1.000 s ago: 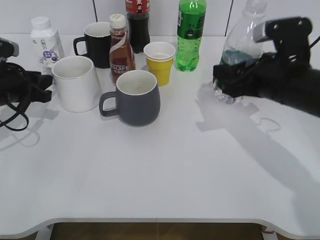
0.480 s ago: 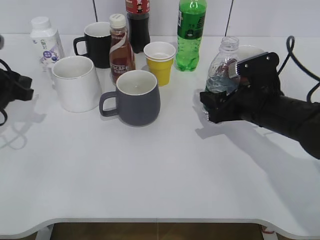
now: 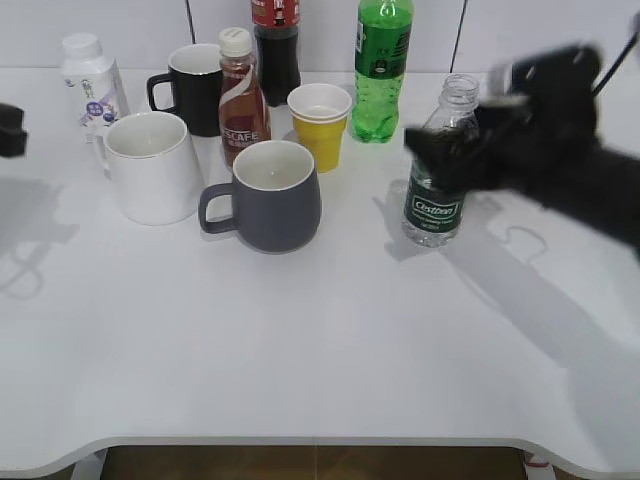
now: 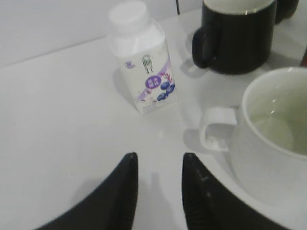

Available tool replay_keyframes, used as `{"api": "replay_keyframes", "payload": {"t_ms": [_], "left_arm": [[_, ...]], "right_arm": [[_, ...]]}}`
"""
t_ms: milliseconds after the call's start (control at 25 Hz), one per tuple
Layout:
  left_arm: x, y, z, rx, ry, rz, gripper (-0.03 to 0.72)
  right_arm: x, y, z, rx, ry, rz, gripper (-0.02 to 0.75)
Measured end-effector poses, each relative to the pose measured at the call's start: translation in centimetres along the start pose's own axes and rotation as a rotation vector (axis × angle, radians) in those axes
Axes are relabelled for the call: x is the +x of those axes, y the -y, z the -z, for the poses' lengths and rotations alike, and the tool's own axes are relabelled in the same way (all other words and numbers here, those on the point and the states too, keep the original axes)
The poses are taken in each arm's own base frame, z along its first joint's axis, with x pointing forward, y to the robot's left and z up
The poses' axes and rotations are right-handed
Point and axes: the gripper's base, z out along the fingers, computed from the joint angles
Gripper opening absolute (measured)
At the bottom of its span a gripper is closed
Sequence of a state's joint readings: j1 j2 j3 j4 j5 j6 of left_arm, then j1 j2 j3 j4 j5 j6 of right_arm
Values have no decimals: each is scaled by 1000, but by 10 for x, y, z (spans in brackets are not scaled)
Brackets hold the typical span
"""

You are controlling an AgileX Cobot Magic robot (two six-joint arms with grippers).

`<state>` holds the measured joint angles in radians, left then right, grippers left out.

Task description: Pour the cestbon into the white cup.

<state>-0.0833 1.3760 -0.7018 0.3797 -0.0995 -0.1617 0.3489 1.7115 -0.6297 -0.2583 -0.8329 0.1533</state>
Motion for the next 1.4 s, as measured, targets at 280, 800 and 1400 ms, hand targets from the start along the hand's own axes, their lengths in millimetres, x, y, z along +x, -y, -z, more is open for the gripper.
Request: {"api": "replay_keyframes", "payload": {"t_ms": [280,800,1400], "left_arm": [[-27,22,72,38,46,49,312],[9,20,233,116,23,212,459],[102,22,284,132,14,209,459]], "right_arm": [[-80,-8,62,23,39,94,638],[-107,-19,238,260,-247,24,622],[-43,-44,322,145,-414,-5,587]]}}
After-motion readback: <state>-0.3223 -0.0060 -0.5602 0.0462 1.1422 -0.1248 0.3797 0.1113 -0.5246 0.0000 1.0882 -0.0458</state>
